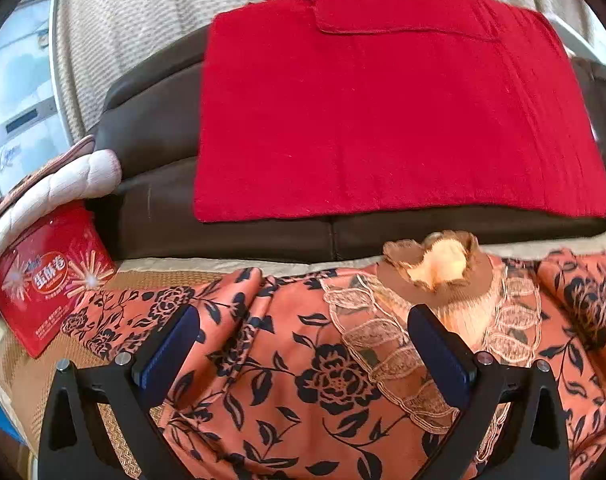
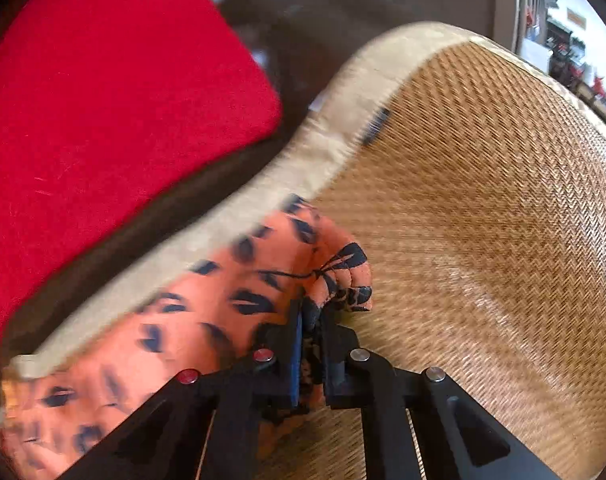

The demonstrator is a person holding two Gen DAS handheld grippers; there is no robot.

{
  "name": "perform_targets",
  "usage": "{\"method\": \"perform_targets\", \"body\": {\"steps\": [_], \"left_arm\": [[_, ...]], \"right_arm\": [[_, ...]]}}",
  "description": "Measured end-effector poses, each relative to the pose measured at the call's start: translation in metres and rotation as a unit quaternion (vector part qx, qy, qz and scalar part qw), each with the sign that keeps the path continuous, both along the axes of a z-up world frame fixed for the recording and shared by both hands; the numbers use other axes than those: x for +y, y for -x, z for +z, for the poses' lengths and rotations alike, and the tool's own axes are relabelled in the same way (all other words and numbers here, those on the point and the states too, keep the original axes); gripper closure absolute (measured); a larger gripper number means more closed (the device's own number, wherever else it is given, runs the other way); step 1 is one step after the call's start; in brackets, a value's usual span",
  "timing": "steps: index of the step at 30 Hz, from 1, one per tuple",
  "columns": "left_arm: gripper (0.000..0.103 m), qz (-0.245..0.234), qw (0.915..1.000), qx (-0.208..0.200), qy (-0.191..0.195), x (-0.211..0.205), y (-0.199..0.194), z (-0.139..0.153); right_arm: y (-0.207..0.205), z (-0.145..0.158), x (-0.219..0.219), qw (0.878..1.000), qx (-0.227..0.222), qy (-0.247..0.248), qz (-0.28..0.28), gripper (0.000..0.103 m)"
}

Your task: Fold small clothes

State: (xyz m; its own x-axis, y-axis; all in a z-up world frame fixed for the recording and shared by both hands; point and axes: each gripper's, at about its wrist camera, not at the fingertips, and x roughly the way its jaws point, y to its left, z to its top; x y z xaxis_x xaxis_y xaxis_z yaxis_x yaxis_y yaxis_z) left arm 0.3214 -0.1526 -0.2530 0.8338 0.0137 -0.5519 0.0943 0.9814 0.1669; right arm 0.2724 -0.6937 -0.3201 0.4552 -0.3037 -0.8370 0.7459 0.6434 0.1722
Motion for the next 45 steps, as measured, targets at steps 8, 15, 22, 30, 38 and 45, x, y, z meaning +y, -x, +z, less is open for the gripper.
{"method": "perform_targets", "body": {"steps": [8,15,22,30,38,45], "left_arm": [[0.0,0.054,0.998,-0.016,0.027,0.053,-0.004,0.023],[0.0,0.138,0.99,-0.009,0.026,0.127,-0.015,0.033],[0.0,0.237,0.9704,-0.023,0.039,0.209,-0.014,0.049],[0.0,0.241,0.969,-0.026,0.046,0.23,-0.004,0.055],[0.0,0.131,0.9896,0.004,0.059,0.178,-0.009,0.043],[0.0,0.04,0.9916,0.111,0.053,0.104,-0.031,-0.005]], "right_arm": [[0.029,0.098,0.097,0.98,-0.171,-0.054,0.085,0.095],[0.003,0.149,0.236,0.948,-0.225,-0.091,0.204,0.095],[-0.047,0.148,0.389,0.898,-0.248,-0.191,0.309,0.091],[-0.064,0.12,0.469,0.854,-0.215,-0.285,0.378,0.073],[-0.002,0.112,0.374,0.912,-0.257,-0.126,0.295,0.018],[-0.006,0.025,0.297,0.954,-0.156,-0.154,0.205,0.063]]}}
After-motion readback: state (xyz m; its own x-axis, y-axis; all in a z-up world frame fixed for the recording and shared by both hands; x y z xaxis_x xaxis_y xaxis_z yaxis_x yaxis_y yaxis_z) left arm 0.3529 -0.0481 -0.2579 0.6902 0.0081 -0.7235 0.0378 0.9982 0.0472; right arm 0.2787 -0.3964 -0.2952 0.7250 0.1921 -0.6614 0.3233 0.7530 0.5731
